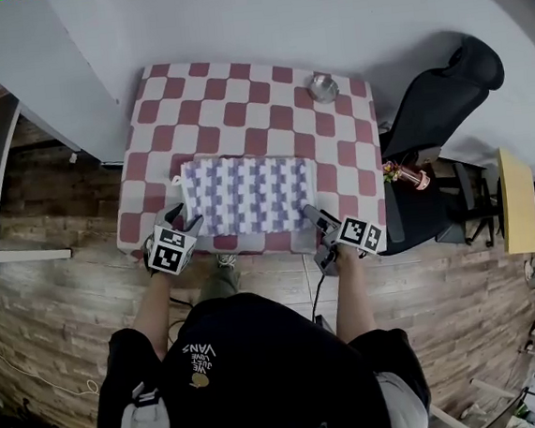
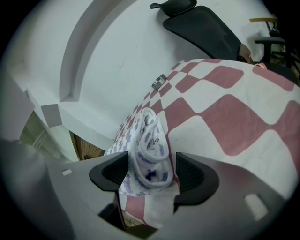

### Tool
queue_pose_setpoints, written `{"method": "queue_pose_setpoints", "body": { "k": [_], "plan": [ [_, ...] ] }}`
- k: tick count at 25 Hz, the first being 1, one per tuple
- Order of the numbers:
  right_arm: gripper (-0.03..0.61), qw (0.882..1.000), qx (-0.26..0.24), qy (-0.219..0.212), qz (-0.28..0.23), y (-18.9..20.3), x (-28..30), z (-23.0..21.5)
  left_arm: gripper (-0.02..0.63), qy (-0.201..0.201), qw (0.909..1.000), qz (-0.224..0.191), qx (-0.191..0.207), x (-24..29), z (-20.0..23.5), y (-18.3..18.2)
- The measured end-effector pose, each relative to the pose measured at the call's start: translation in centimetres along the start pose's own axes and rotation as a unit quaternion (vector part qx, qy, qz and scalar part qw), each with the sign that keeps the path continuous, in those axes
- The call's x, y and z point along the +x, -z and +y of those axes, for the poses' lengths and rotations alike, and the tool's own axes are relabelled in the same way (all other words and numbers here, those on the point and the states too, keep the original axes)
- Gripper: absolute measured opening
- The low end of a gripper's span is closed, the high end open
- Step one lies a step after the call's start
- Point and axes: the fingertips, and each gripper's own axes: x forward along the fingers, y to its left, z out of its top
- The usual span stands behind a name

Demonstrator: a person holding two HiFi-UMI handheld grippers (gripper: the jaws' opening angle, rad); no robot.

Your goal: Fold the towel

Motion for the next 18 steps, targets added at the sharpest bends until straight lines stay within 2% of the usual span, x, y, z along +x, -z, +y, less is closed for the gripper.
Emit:
{"method": "queue_pose_setpoints", "body": {
  "k": [4,7,9,12,15,18],
  "plan": [
    [0.307,0.999,0.028,-0.03,0.025,0.6,0.9,1.0,0.218,0.01,0.9964,-0.012,-0.084,0.8,0.5,1.3],
    [0.259,0.996,0.062,-0.046,0.037,1.3,2.0,1.6,0.218,0.019,0.9923,-0.023,-0.121,0.7,0.7,1.5],
    [0.197,0.994,0.087,-0.054,0.037,1.4,2.7,1.6,0.218,0.023,0.991,-0.025,-0.13,0.7,0.7,1.5],
    [0.122,0.992,0.102,-0.069,0.01,0.9,2.5,1.6,0.218,0.028,0.9905,-0.02,-0.133,0.9,0.5,1.4],
    [0.094,0.995,0.075,-0.063,-0.003,0.4,1.6,1.5,0.216,0.023,0.9885,-0.01,-0.149,1.0,0.3,1.2],
    [0.087,0.998,0.044,-0.044,-0.012,-0.4,0.3,0.8,0.216,0.023,0.9909,0.003,-0.133,1.8,-1.0,0.5]
  ]
}}
